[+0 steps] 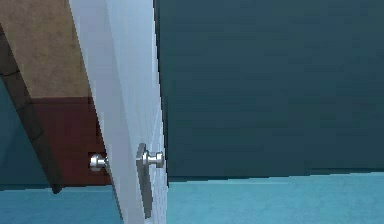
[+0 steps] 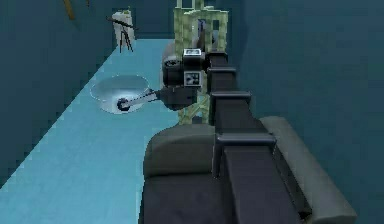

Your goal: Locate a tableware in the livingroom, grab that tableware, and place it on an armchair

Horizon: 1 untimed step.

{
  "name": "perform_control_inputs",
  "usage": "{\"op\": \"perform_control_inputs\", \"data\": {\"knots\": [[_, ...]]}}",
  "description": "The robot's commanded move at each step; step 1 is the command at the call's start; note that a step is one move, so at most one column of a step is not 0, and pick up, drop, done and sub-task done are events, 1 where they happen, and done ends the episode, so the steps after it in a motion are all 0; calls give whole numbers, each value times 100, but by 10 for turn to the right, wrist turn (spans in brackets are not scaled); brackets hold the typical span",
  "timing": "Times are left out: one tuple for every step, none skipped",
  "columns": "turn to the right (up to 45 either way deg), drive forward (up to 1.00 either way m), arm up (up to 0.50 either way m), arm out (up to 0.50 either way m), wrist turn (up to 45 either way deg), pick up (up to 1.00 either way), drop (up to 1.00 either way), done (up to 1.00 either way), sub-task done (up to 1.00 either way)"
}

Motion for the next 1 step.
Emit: {"op": "perform_control_inputs", "data": {"knots": [[0, 0, 0, 0, 360, 0, 0, 0, 0]]}}
